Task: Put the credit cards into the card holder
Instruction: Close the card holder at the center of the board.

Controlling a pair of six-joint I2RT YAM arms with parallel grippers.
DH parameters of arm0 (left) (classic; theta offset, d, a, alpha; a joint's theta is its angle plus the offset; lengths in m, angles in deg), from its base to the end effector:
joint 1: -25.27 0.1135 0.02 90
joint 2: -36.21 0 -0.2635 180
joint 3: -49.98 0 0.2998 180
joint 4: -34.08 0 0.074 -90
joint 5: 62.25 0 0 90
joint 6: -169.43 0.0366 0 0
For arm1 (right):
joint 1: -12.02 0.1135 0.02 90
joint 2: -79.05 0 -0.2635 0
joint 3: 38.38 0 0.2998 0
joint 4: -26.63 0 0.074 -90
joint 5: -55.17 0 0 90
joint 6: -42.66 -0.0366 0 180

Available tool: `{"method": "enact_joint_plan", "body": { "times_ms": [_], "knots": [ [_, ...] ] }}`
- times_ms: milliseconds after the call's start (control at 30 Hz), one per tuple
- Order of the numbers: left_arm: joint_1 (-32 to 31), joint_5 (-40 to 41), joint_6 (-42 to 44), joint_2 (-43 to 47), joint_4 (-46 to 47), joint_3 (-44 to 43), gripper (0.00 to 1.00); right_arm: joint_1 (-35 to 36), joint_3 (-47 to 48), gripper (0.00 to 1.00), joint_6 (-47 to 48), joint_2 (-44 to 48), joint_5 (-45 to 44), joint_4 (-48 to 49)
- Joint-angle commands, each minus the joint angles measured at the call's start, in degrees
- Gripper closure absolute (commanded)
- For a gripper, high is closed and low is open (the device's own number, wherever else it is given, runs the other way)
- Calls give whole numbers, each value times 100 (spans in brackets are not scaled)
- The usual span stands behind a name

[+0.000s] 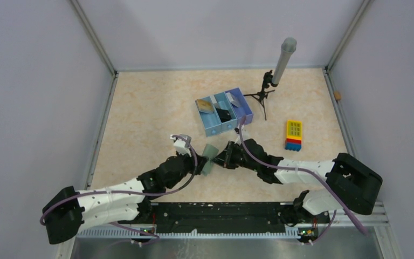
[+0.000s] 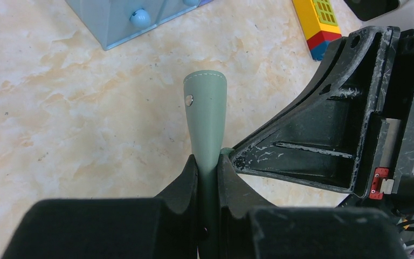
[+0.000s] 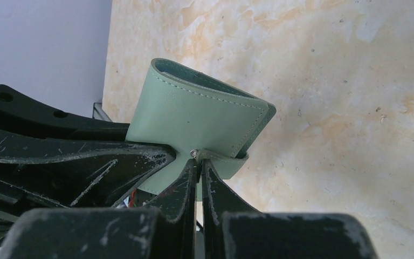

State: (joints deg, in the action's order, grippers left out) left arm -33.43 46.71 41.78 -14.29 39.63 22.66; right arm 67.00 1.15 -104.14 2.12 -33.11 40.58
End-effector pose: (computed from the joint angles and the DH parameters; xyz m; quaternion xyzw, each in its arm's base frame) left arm 0.1304 -0.1916 0.1659 0.0498 0.8005 -0.3453 0.4874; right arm 0.1713 0.2463 0.1441 0.0050 0.8360 0.4613 0.2973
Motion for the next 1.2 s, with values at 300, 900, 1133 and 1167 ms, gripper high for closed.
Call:
{"method": "enact_joint_plan", "body": {
  "times_ms": [300,900,1133,1167],
  "knots": [
    [-192,-232,-348,-294,845,-164,100,-20,583,100,-177,-373,65,364],
    [-215,30,-718,-423,496,-149,100,-22,545,100,-515,-530,-4,356],
    [-225,8,-743,-443,506,-111,100,-23,524,94,-604,-580,22,412],
    [-226,18,-748,-443,505,-111,100,-23,521,94,-605,-578,26,412]
  ]
}}
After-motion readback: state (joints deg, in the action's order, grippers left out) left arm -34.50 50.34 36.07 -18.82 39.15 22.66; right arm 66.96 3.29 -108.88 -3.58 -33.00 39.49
